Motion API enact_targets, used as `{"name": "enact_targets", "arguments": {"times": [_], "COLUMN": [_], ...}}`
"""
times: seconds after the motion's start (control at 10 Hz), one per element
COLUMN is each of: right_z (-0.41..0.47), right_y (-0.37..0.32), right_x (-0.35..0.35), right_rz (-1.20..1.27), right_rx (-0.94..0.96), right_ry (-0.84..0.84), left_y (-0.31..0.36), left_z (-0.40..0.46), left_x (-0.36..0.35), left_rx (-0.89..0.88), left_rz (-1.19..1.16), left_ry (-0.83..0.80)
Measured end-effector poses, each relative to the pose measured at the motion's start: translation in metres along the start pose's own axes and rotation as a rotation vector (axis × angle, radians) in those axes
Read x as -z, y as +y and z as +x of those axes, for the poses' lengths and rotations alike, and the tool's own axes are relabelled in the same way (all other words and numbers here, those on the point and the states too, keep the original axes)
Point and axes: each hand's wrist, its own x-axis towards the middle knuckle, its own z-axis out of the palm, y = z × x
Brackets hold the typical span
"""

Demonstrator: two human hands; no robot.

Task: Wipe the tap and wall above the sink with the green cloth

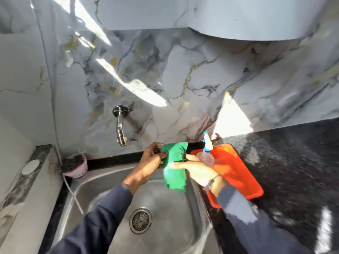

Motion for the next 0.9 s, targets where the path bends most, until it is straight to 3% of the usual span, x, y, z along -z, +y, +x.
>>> {"name": "enact_targets", "arguments": {"times": [0.1, 0.2, 0.3, 0.4, 0.5, 0.7, 0.8, 0.9], "right_z": [-0.017, -0.026, -0.032, -0.020, -0.010, -0.002, -0.003, -0.010], "right_y": [-0.002, 0.004, 0.005, 0.013, 0.016, 0.019, 0.015, 0.001], "right_x": [0.013, 0.043, 0.091, 0.121, 0.147, 0.162, 0.162, 0.158], "right_rz": [-0.045, -0.254, -0.344, -0.411, -0.792, -1.329, -1.451, -1.559], "right_rx": [-0.100, -0.157, -0.166, -0.192, -0.227, -0.228, -0.135, 0.071], "right_ry": [-0.095, -0.075, 0.170, 0.412, 0.540, 0.576, 0.605, 0.621], "left_y": [-0.006, -0.019, -0.041, -0.065, -0.084, -0.103, -0.105, -0.093], "left_z": [0.005, 0.018, 0.034, 0.059, 0.077, 0.077, 0.066, 0.057], "left_x": [-0.042, -0.096, -0.147, -0.188, -0.216, -0.249, -0.243, -0.225], "left_rx": [0.046, 0.038, 0.074, 0.109, 0.108, 0.010, -0.069, -0.118], "left_rz": [-0.029, -0.016, 0.048, 0.202, 0.538, 0.901, 1.029, 1.123], "left_ry": [0.034, 0.012, -0.052, -0.123, -0.199, -0.169, -0.172, -0.158]}}
